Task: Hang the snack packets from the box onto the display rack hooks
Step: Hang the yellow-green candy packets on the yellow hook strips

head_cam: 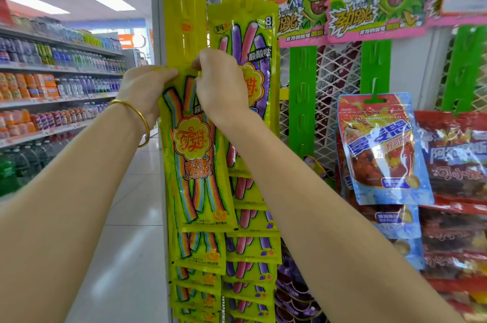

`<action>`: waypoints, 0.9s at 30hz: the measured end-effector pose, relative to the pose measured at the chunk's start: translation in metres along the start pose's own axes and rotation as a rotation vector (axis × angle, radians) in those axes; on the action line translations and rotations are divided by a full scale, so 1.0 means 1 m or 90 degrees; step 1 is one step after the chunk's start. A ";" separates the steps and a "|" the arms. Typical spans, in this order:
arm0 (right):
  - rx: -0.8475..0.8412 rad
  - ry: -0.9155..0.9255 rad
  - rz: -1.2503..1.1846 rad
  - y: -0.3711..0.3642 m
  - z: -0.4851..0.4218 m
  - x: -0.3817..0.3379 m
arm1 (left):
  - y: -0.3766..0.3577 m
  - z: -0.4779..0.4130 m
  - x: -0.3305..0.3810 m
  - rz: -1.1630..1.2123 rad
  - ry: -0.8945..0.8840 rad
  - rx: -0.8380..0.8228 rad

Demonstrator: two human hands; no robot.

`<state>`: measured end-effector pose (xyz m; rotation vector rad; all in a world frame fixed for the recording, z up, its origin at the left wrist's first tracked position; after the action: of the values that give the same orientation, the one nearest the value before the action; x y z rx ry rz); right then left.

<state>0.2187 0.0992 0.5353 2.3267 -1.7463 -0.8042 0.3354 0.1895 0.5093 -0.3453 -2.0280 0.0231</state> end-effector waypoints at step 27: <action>-0.004 0.004 0.041 0.002 0.004 0.000 | -0.008 -0.005 -0.005 -0.007 0.110 -0.084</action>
<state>0.2156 0.0993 0.5328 2.2534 -1.8032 -0.7912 0.3401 0.1796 0.5090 -0.4061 -1.8637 -0.1440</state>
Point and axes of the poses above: each hand's wrist, its own z-axis away from the middle knuckle, its own y-axis out of the back of the hand, x = y × z, the point moved 7 cm from there along -z, towards the middle knuckle, and after that the axes turned 4 degrees about -z, right-handed, at the moved point
